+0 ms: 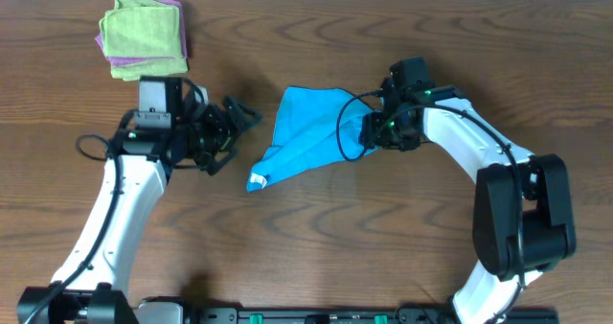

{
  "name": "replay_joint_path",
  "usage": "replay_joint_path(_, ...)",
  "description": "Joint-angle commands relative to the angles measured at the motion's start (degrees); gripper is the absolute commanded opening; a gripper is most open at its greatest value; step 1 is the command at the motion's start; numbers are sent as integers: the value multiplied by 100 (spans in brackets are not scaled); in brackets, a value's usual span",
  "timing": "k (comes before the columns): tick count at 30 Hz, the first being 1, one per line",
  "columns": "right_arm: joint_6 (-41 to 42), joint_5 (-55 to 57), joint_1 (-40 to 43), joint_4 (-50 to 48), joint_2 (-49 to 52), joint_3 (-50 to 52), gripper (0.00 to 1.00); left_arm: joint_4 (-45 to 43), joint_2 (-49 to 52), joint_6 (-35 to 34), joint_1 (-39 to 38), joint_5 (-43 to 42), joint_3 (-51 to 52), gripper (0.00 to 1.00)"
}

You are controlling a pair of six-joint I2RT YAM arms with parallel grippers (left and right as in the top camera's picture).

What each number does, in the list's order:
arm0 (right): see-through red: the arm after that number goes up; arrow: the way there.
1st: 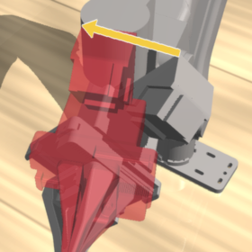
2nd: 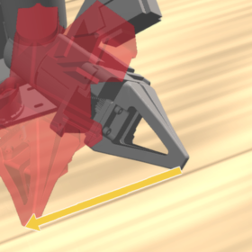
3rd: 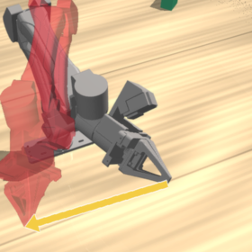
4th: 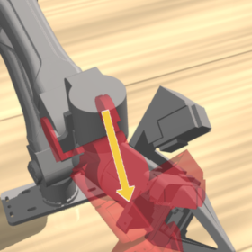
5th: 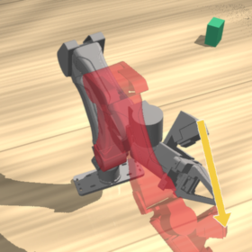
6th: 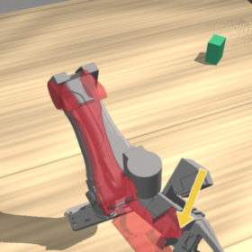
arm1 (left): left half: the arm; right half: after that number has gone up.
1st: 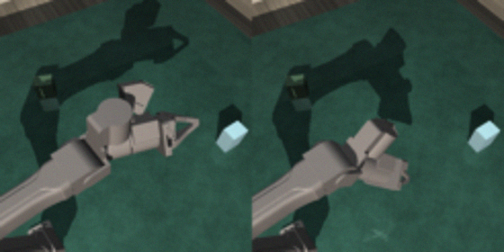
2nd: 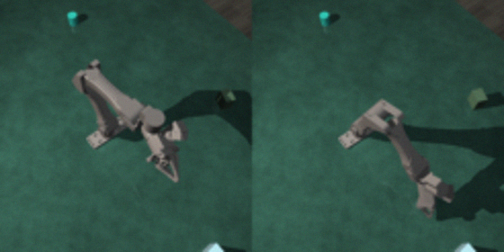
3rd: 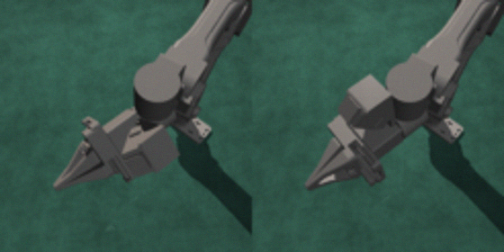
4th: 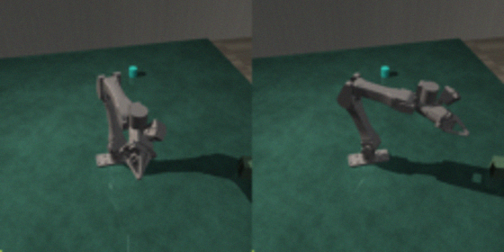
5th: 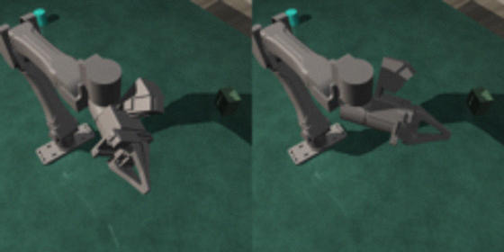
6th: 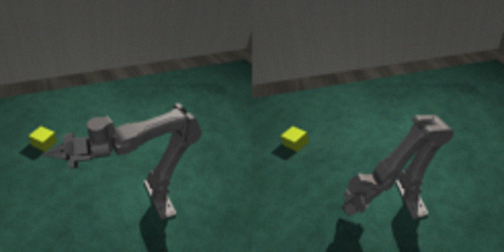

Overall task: Fold the cloth
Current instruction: 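Move the left gripper to the cloth's left corner and grasp it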

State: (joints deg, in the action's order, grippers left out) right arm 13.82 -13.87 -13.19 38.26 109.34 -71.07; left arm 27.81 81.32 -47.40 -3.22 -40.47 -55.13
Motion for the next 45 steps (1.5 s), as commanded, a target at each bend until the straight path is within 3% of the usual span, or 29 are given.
replay_joint_path(1,164,33,48,-61,50,52,63,-133,11,-463,-17,-118,254,95)
replay_joint_path(31,546,-378,-31,-376,426,55,52,-319,13,-372,-13,326,1624,95)
replay_joint_path(37,549,-437,-179,-380,426,63,41,-319,66,-260,-13,455,1687,95)
replay_joint_path(45,551,-435,-227,-382,426,70,17,-546,87,-76,-17,509,1950,95)
